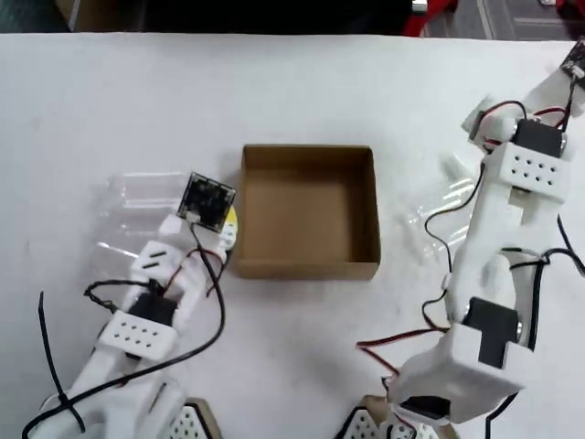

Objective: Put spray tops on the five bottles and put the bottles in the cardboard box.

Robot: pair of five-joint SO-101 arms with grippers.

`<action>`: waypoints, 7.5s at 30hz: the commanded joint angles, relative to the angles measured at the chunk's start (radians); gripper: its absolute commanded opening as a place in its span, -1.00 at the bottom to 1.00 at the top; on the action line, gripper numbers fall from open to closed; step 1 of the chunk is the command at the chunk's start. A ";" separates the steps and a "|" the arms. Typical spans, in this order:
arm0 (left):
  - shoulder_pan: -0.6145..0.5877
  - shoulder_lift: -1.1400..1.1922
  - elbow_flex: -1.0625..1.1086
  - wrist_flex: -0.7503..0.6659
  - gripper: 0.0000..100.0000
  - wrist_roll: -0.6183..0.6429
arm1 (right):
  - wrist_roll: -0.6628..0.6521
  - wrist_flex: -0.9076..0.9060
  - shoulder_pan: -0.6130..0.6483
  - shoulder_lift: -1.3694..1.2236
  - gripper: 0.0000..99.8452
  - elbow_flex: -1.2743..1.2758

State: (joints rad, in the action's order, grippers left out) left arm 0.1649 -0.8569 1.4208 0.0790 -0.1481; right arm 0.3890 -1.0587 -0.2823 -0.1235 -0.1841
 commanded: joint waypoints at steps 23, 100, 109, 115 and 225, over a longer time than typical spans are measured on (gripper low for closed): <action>0.042 -0.001 -0.006 -0.026 -0.95 -0.012 | 0.040 -0.027 -0.101 -0.387 -0.76 -0.261; 0.042 -0.008 -0.006 -0.020 -0.95 -0.011 | -0.371 -0.665 0.245 -0.311 -0.97 -1.405; 0.042 -0.008 -0.006 -0.020 -0.95 -0.011 | -0.379 -0.674 0.265 -0.151 -0.97 -1.398; 0.042 -0.008 -0.006 -0.020 -0.95 -0.011 | -0.381 -0.673 0.282 0.059 -0.97 -1.149; 0.044 -0.004 -0.006 -0.021 -0.95 -0.011 | -0.623 2.411 0.476 -0.007 -0.97 1.341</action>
State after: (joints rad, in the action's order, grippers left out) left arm 0.1941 -0.8569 1.4208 0.0790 -0.1496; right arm -0.2202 1.2812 0.2041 -0.1066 1.1753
